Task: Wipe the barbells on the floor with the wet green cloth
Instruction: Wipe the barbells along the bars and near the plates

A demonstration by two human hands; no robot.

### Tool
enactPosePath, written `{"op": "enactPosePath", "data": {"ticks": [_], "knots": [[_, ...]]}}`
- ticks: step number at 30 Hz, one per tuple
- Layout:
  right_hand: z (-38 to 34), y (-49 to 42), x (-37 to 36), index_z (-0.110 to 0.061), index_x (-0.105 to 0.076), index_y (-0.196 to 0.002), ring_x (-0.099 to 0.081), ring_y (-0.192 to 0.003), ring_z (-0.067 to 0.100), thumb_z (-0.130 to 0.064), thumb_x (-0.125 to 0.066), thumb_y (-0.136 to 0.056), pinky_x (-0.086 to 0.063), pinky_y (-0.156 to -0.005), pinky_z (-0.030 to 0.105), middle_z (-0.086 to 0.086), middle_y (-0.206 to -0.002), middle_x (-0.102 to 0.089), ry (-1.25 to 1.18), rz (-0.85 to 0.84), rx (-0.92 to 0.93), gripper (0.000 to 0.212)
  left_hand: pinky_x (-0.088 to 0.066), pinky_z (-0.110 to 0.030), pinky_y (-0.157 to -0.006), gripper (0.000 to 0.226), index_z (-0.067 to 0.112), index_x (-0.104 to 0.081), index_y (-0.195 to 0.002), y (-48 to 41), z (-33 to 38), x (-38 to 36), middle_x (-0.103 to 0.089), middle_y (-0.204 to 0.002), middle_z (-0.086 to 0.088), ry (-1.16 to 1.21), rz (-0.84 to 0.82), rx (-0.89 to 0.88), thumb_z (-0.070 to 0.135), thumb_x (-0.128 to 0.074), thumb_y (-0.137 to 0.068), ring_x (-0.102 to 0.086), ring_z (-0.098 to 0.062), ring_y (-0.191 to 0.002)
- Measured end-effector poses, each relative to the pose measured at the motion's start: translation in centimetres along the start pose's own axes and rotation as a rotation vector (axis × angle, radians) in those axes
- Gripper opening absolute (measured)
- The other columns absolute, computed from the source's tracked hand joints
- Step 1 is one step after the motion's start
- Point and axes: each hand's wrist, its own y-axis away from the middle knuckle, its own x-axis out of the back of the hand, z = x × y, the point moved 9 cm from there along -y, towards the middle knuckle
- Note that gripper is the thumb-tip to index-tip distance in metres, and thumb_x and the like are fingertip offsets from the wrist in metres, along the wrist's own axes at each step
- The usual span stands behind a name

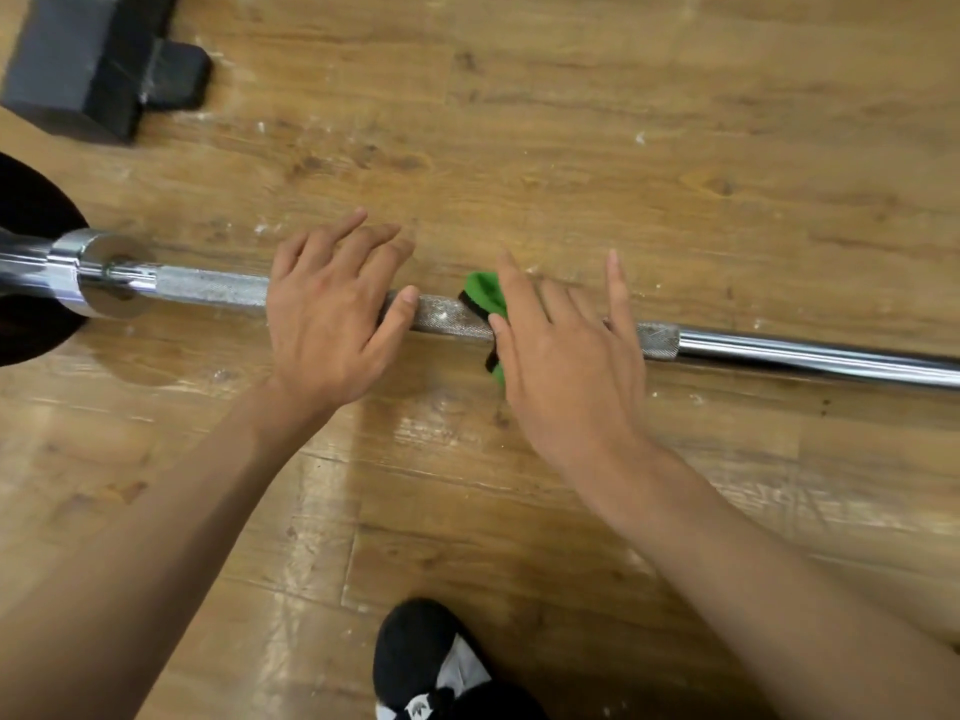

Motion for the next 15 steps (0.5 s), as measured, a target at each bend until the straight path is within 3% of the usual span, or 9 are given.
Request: {"op": "enactPosePath", "data": {"ticks": [5, 8, 12, 15], "knots": [[8.9, 4.8, 2.7, -0.013, -0.055, -0.147, -0.056, -0.128, 0.032, -0.019, -0.042, -0.103, -0.018, -0.126, 0.055, 0.011, -0.136, -0.063, -0.015, 0.152, -0.156, 0.046, -0.039, -0.051, -0.108, 0.053, 0.016, -0.068, -0.132, -0.9, 0.0, -0.5, -0.066, -0.139, -0.003, 0.015, -0.018, 0.025, 0.046, -0.034, -0.105, -0.05, -0.029, -0.142], [7.3, 2.9, 1.9, -0.012, -0.058, -0.142, -0.054, -0.127, 0.031, -0.02, -0.042, -0.104, -0.015, -0.128, 0.052, 0.01, -0.134, -0.063, -0.058, 0.196, -0.272, 0.042, -0.035, -0.05, -0.113, 0.051, 0.017, -0.071, -0.128, -1.6, -0.1, -0.7, -0.068, -0.136, -0.001, -0.008, -0.009, 0.051, 0.047, -0.037, -0.104, -0.052, -0.028, -0.14], [0.0, -2.2, -0.8, -0.016, -0.06, -0.14, -0.06, -0.121, 0.026, -0.029, -0.039, -0.106, -0.017, -0.128, 0.049, 0.005, -0.129, -0.067, -0.088, 0.11, -0.11, 0.042, -0.024, -0.05, -0.121, 0.051, 0.02, -0.07, -0.129, -3.1, -0.5, -1.1, -0.064, -0.141, -0.001, -0.019, -0.04, 0.057, 0.05, -0.037, -0.104, -0.047, -0.027, -0.144], [0.1, -3.9, -0.5, -0.018, -0.062, -0.136, -0.067, -0.105, 0.027, -0.033, -0.037, -0.105, -0.019, -0.127, 0.048, 0.004, -0.112, -0.071, -0.029, 0.075, 0.002, 0.043, -0.017, -0.052, -0.124, 0.051, 0.021, -0.068, -0.13, -3.9, -1.2, -1.4, -0.057, -0.148, -0.004, 0.001, -0.067, 0.015, 0.05, -0.033, -0.106, -0.04, -0.028, -0.148]]}}
